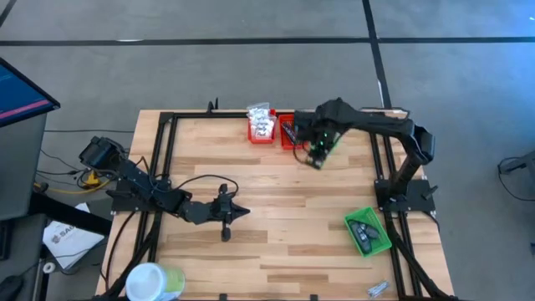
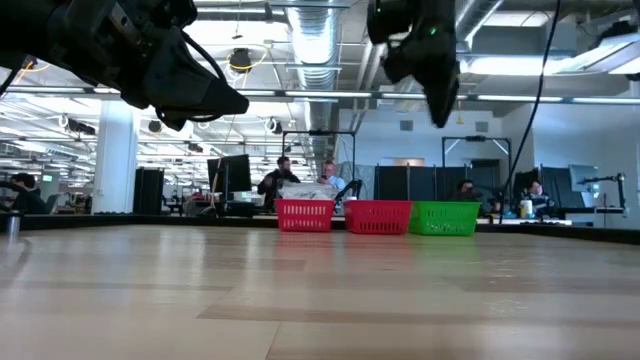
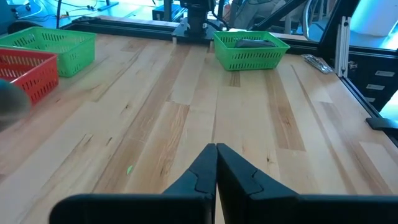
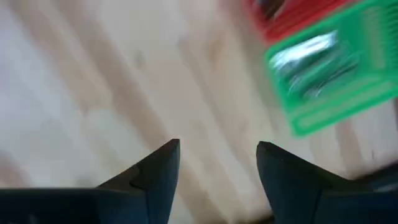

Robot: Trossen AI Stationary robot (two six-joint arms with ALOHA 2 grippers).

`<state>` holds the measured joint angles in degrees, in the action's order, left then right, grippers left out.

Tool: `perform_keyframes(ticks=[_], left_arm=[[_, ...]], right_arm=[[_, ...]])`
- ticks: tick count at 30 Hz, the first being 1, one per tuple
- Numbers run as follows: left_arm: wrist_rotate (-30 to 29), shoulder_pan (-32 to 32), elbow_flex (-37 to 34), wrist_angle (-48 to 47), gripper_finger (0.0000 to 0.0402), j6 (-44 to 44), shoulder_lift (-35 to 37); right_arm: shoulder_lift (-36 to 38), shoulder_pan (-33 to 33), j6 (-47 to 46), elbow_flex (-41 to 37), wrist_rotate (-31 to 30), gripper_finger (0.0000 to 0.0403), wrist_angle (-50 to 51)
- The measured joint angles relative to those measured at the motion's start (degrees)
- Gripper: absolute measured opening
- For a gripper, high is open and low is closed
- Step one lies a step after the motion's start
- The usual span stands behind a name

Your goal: Pick & Place Travel size toiletries

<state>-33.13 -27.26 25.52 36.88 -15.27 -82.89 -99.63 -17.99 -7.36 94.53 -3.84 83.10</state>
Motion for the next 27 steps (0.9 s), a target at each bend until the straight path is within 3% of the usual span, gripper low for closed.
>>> perform_keyframes(ticks=[4, 10, 19, 27], left_arm=[[0.0, 0.0, 0.0, 0.0, 0.0001, 0.0, 0.0], [0.0, 0.0, 0.0, 0.0, 0.0001, 0.0, 0.0], [0.4, -0.2, 0.0, 0.1, 0.0001, 0.0, 0.0], [0.4, -0.1, 0.0, 0.2, 0.0001, -0.1, 0.0]], right_arm=[[0.0, 7.5, -3.0, 0.4, 0.0, 0.0177, 7.3], [2.1, 19.5, -7.0, 0.7, 2.6, 0.013, 6.6], [4.2, 37.9, -23.9, 0.5, 2.0, 0.0077, 4.4], [4.4, 53.1, -39.7, 0.5, 2.3, 0.0065, 1.5]])
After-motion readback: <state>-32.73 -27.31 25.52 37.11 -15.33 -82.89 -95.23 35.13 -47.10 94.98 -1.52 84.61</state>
